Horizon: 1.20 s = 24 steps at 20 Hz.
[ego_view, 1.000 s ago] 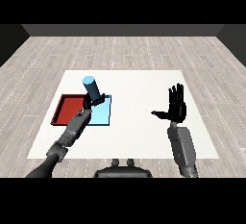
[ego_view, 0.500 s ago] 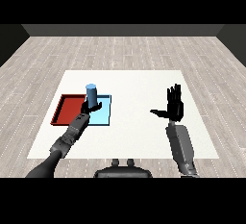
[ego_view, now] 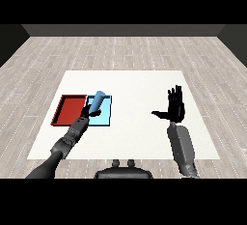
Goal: Pick the blue can and put it in the blue box
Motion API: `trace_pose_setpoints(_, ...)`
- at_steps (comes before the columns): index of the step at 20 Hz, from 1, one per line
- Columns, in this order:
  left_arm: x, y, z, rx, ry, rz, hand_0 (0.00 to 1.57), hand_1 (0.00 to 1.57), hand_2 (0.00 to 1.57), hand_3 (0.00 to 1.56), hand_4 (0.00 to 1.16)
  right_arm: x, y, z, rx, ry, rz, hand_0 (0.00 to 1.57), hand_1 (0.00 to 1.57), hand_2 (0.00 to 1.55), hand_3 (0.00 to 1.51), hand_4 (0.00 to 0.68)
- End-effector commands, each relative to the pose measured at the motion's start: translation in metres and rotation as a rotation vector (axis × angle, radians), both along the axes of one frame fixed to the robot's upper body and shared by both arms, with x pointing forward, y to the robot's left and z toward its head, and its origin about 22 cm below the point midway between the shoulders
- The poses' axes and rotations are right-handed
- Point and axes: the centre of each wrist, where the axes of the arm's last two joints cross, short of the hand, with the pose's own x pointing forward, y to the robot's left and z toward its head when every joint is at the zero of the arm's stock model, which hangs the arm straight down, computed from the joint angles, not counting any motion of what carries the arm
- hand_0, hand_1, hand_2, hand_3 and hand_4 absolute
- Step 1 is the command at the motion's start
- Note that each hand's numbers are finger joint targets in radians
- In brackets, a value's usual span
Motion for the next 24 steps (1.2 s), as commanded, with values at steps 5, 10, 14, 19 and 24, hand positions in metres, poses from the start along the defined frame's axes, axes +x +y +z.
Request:
trace_pose_setpoints(5, -0.009, -0.011, -0.012, 0.167, -0.003, 0.042, 0.00, 0.00, 0.00, 0.00, 0.00, 0.001, 0.013, -0.002, 0.036, -0.036, 0.029, 0.00, 0.00, 0.00, 0.00, 0.000)
trace_pose_setpoints(10, 0.001, -0.003, 0.001, 0.104, -0.174, 0.130, 0.00, 0.00, 0.00, 0.00, 0.00, -0.001, 0.004, 0.009, 0.034, -0.019, 0.038, 0.00, 0.00, 0.00, 0.00, 0.000)
trace_pose_setpoints(14, 0.015, -0.009, 0.020, 0.081, -0.443, 0.119, 0.00, 0.00, 0.00, 0.00, 0.00, -0.010, 0.008, 0.007, 0.053, -0.046, 0.040, 0.00, 0.00, 0.00, 0.00, 0.000)
trace_pose_setpoints(19, 0.028, -0.043, 0.048, -0.194, -0.742, -0.133, 0.00, 0.00, 0.00, 0.00, 0.00, 0.001, 0.018, 0.010, 0.014, -0.042, 0.069, 0.00, 0.00, 0.00, 0.00, 0.000)
trace_pose_setpoints(24, 0.022, -0.054, 0.062, -0.361, -0.917, -0.299, 0.00, 0.00, 0.00, 0.00, 0.00, -0.013, 0.003, -0.013, -0.032, 0.012, 0.091, 0.00, 0.00, 0.00, 0.00, 0.000)
